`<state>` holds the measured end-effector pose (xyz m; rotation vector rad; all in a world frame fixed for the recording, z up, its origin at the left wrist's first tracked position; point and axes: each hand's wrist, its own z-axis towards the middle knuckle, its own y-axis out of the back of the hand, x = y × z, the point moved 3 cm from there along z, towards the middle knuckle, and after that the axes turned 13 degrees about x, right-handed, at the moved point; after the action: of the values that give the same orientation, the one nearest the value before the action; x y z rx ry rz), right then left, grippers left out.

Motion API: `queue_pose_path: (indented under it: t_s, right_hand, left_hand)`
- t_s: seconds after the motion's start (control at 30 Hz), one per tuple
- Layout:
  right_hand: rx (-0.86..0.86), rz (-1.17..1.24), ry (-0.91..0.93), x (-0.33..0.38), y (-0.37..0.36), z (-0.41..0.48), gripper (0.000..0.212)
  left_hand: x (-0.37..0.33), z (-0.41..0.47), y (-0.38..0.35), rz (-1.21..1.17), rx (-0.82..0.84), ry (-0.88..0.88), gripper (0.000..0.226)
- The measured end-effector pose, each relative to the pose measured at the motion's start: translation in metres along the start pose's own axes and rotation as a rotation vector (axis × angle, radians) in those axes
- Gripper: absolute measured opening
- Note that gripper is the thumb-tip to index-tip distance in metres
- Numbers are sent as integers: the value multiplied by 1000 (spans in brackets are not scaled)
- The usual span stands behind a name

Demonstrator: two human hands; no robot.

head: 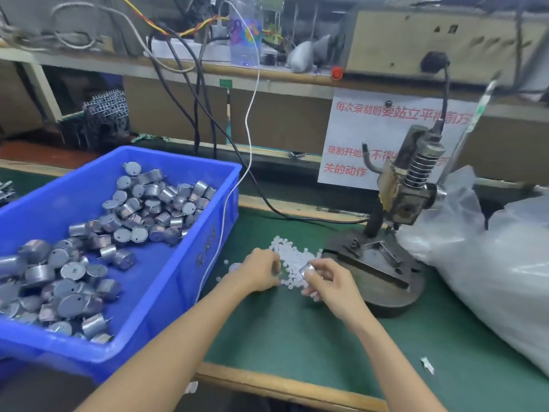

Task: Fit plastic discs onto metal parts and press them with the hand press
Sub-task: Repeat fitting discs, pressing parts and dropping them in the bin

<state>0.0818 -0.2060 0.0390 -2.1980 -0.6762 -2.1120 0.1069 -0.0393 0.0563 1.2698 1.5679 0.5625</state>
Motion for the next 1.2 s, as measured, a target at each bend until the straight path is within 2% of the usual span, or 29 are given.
queue_pose_path:
  t_s: [0.13,0.23,0.37,0.47,0.6,0.87,1.0,1.2]
  right_hand:
    - [-45,96,15,-15,-5,-14,12]
    - [-75,195,18,-23,-9,-25,16]
    - [-147,172,85,-31,-5,-32,17]
    - [-128,90,99,-36,-6,-32,17]
    - [-88,-39,113,-38,-9,-27,20]
    - [-107,-249,180,-31,-11,-21,26]
    - [-99,-329,230,-32,-12,-21,8]
    - [-115,-450,292,-27,-15,-23,9]
  left_hand:
    - [7,9,-11,-135,-101,-38,6]
    - [2,5,-16,-86,-158,-53,7]
    - [-15,-13,-43,-133,-232,-269,13]
    - [-17,-15,-65,-137,-248,-359,9]
    - [-11,-13,-68,-231,-362,-335,8]
    - [-4,-13,-67,-376,-439,-276,14]
    - [-4,-14,-67,-362,-441,-253,18]
    - [-3,-14,-68,-367,-437,-255,17]
